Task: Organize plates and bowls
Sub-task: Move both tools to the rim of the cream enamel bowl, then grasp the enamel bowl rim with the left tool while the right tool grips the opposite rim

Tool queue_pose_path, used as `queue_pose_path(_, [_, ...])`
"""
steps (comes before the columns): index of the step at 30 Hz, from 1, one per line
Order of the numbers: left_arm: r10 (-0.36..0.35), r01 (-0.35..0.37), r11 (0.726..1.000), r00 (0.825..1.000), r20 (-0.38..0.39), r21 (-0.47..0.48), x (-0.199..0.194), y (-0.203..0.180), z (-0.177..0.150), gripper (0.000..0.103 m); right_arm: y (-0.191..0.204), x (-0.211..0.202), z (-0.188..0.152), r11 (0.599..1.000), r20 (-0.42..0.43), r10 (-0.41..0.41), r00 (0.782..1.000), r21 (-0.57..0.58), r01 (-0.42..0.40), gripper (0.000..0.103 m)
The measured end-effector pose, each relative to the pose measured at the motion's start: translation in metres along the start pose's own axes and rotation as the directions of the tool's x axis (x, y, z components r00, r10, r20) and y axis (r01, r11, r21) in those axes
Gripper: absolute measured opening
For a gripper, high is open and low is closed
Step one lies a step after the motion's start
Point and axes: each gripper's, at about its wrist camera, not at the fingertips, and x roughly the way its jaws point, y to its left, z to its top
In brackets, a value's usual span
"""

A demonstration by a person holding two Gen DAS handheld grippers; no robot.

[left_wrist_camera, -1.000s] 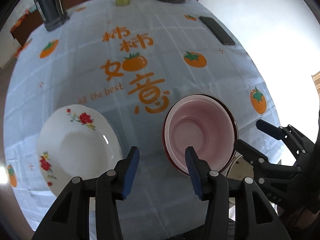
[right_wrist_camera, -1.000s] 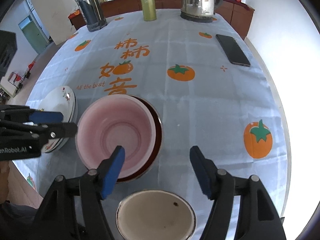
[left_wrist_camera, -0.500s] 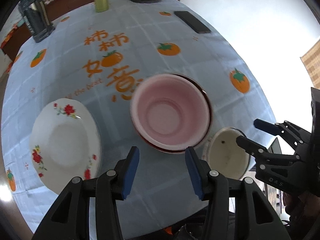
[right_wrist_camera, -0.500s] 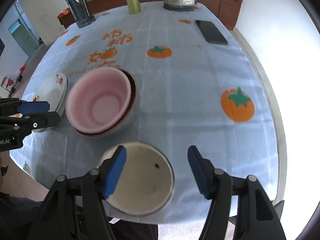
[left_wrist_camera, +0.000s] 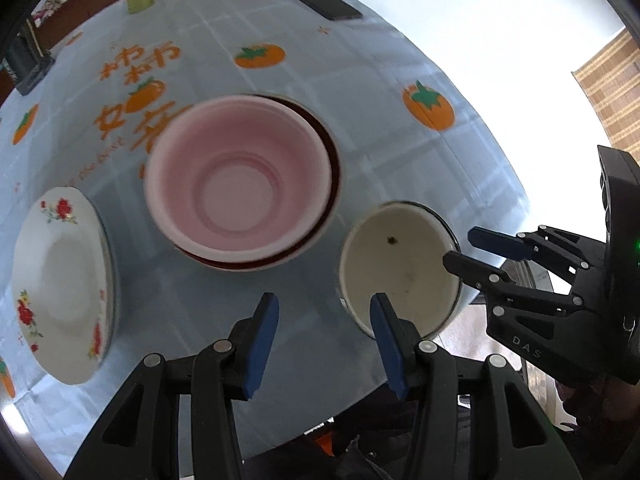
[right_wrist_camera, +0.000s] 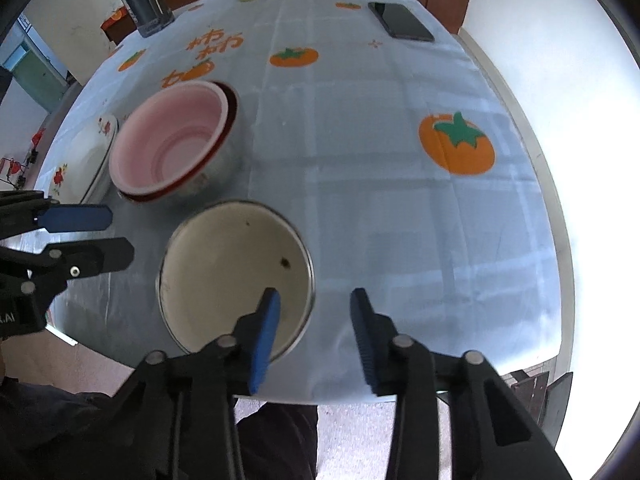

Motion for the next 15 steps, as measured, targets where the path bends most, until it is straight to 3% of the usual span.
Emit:
queue_pose_path(2, [-0.009,0.009,1.0,1.0,-0.011,0.0,0.004,-0.002,-0.001,0.047,-0.001,0.001,-0.002,1.0,-0.001,0.002,1.0,0.002,-0.002,0.031])
queue_pose_path(4, [-0.021,0.021,1.0,0.999,-0.028,0.004,0.009,-0.006,-0.002,0.038,-0.003,0.002,-0.003,1.0,-0.003,0.01,1.0,0.002,-0.01,0.024])
queue_pose_path(9, [-0.02,0.021,1.0,0.998,-0.06,0.015,0.022,-0.012,-0.002,0.035,-0.005,0.004,-0.005,1.0,-0.003,0.031,1.0,0.0,-0.031,0.023])
queue_pose_path(13, [-0.019,0.02,1.0,0.996,-0.085,0.017,0.031,-0.013,0.0,0.014,-0.003,0.005,-0.004,0.999,0.0,0.049,0.999,-0.008,-0.049,0.011])
queue_pose_path(15, [-0.007,0.009,1.0,0.997,-0.083,0.024,0.032,-0.014,0.001,0.014,-0.001,0.005,-0.003,0.998,0.003,0.054,0.999,-0.012,-0.054,0.009])
